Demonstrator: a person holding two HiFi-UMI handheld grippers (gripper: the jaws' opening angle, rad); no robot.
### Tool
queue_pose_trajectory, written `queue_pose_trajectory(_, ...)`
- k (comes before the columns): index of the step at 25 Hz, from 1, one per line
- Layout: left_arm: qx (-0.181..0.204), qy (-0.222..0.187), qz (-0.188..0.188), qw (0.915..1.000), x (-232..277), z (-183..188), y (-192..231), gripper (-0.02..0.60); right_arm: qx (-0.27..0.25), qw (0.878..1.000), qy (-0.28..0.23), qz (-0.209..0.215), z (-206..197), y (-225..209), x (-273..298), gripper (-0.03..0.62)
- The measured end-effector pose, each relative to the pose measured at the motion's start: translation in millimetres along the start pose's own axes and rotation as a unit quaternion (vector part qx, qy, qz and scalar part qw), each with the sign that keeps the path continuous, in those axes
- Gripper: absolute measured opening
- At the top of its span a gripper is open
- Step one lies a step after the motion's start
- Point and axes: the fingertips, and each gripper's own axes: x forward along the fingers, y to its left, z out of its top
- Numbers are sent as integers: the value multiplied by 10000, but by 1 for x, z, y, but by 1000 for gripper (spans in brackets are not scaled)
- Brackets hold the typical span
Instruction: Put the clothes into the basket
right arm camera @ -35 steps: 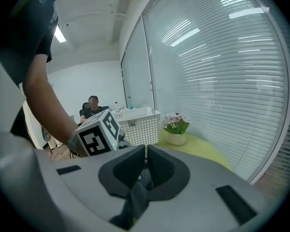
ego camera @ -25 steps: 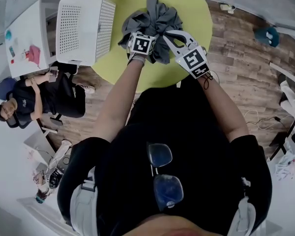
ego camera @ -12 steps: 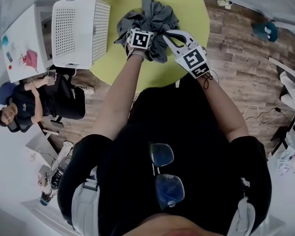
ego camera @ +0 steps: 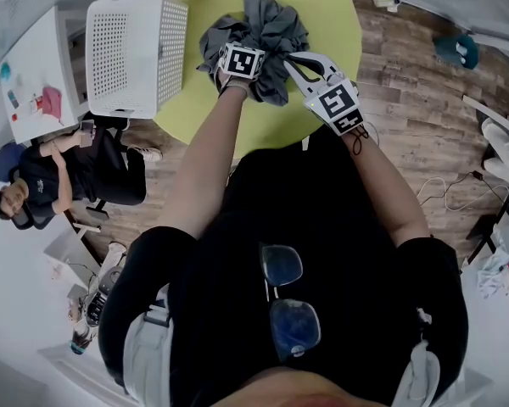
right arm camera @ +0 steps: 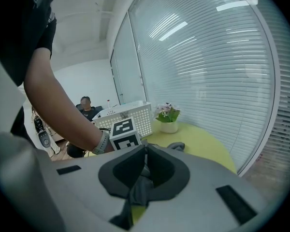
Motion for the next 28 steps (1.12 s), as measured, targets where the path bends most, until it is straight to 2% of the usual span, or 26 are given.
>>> queue_pose_trajectory(5,177,-226,41,9996,-13,-3,-1,295,-48,10000,-8,65,5,4,2,31)
queue_pose_trajectory(9,313,-240,1,9992,-27,-4,-4,251,-121,9998,-24,151,12,8,3,31)
queue_pose_trajectory(17,596,-483,123,9970,-67,5,-11,238,-326,9987,-76,373,27,24,7,31)
queue_pose_trajectory(28,480,-1165,373,9913,-141,29,-2,236,-728,9955,-289,526,64,46,9,31)
